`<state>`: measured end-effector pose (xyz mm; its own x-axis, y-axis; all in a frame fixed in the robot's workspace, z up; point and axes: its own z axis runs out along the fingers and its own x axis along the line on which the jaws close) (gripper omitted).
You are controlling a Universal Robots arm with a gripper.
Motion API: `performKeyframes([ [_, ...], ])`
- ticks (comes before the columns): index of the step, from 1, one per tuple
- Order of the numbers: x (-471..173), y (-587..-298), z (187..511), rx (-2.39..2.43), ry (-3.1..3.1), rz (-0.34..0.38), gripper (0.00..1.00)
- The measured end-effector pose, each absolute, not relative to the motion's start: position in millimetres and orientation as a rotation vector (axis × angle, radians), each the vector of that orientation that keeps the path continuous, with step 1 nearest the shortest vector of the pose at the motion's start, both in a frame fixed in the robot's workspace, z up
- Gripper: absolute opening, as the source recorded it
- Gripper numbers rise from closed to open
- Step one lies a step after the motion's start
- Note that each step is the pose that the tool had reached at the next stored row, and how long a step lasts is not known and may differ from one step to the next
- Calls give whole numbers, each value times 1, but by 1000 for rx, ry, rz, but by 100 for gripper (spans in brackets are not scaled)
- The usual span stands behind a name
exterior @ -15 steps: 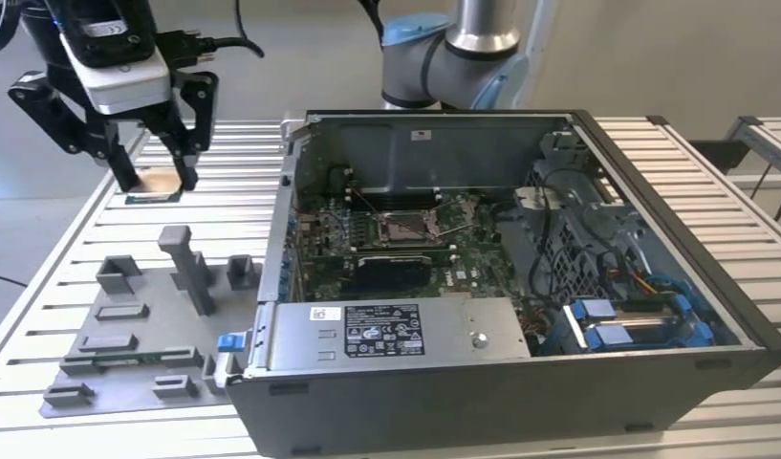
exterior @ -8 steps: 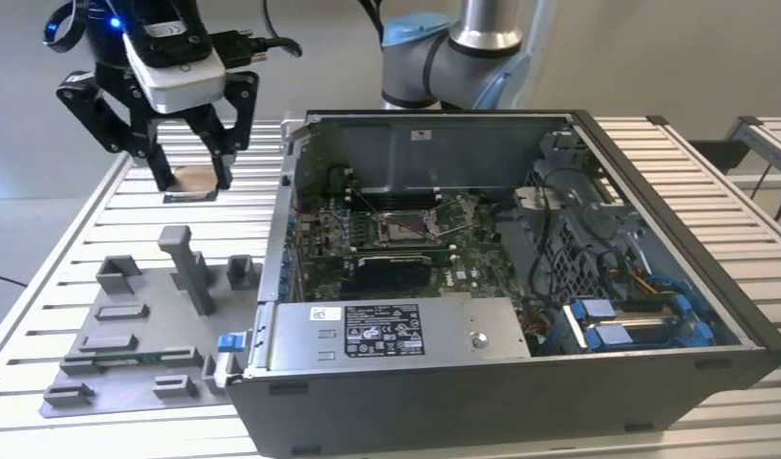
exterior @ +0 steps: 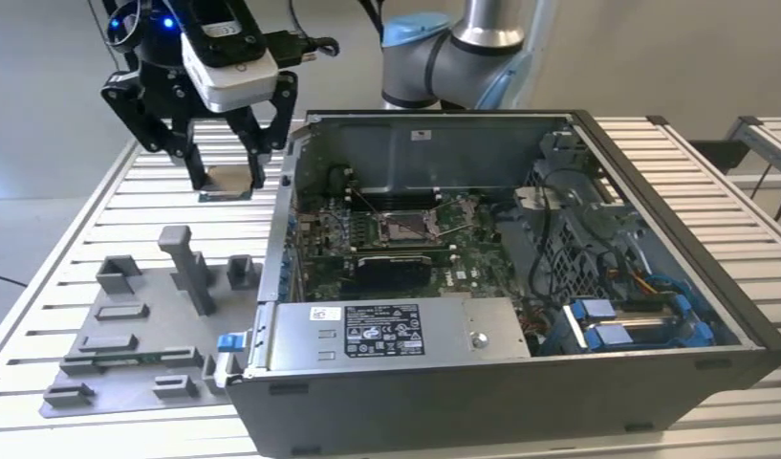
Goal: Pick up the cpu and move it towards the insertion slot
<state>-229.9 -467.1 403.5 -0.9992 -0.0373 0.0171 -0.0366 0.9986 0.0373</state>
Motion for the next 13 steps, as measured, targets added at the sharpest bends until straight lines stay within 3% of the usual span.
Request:
performKeyframes([
  [13,-183,-467,404,58,-3122,-58,0],
])
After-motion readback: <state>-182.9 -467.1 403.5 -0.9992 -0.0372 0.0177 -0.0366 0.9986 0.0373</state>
